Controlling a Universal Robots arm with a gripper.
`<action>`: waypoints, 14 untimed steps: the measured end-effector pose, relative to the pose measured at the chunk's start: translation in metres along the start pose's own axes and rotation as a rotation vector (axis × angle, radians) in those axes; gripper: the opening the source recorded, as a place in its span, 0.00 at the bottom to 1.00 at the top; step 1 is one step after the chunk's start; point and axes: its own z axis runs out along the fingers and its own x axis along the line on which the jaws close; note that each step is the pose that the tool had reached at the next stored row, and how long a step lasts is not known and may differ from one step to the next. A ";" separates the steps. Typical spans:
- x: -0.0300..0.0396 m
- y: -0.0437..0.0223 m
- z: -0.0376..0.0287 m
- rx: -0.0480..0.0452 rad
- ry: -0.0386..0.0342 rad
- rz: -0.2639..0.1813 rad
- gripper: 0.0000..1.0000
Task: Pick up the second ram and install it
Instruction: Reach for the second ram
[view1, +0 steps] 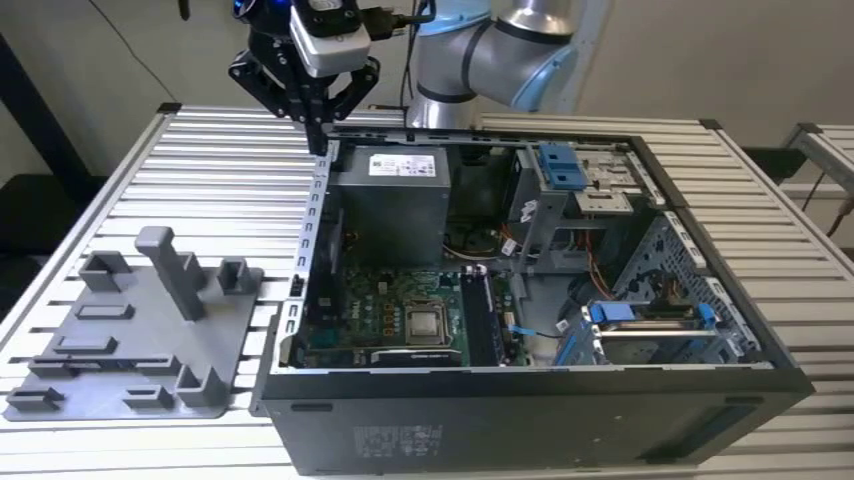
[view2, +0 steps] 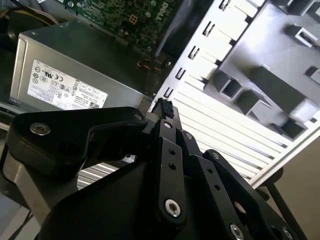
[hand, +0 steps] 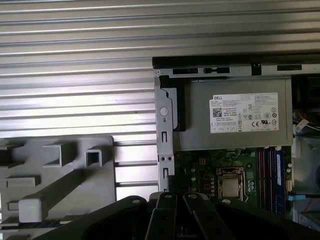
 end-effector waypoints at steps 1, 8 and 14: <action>0.0006 0.0000 0.0000 -0.0001 0.0000 0.000 0.11; 0.0053 -0.0004 0.0001 0.0000 0.0000 0.000 0.11; 0.0129 -0.0009 0.0000 -0.0001 0.0001 -0.003 0.11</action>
